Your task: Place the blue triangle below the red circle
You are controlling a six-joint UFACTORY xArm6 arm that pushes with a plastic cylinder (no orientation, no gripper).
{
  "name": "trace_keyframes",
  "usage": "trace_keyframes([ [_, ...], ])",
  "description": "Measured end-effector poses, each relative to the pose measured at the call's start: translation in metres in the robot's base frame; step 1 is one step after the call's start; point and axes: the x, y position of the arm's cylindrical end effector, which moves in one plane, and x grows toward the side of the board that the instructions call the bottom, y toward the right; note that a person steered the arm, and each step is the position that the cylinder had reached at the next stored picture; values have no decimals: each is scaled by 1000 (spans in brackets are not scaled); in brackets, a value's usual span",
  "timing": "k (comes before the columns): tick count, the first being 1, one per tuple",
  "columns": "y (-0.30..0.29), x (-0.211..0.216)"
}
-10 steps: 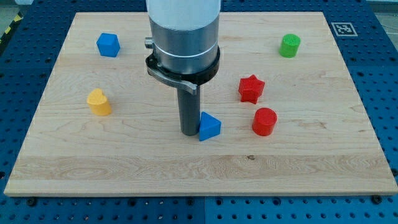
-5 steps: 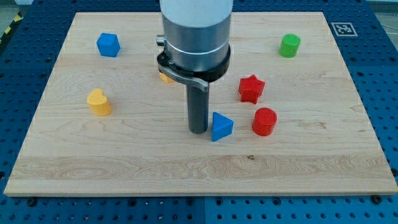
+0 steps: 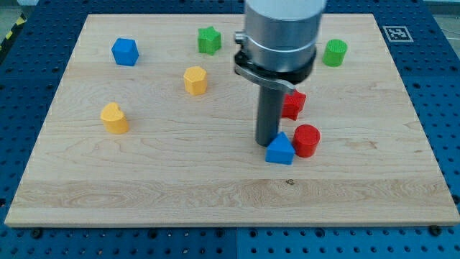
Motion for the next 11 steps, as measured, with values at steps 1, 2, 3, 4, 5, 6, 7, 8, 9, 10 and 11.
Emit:
trace_keyframes([
  [1,4,17],
  [2,4,27],
  [3,4,29],
  [4,-4,36],
  [5,-11,40],
  [6,-5,46],
  [7,14,51],
  [8,26,52],
  [9,26,78],
  [10,28,109],
  [11,48,103],
])
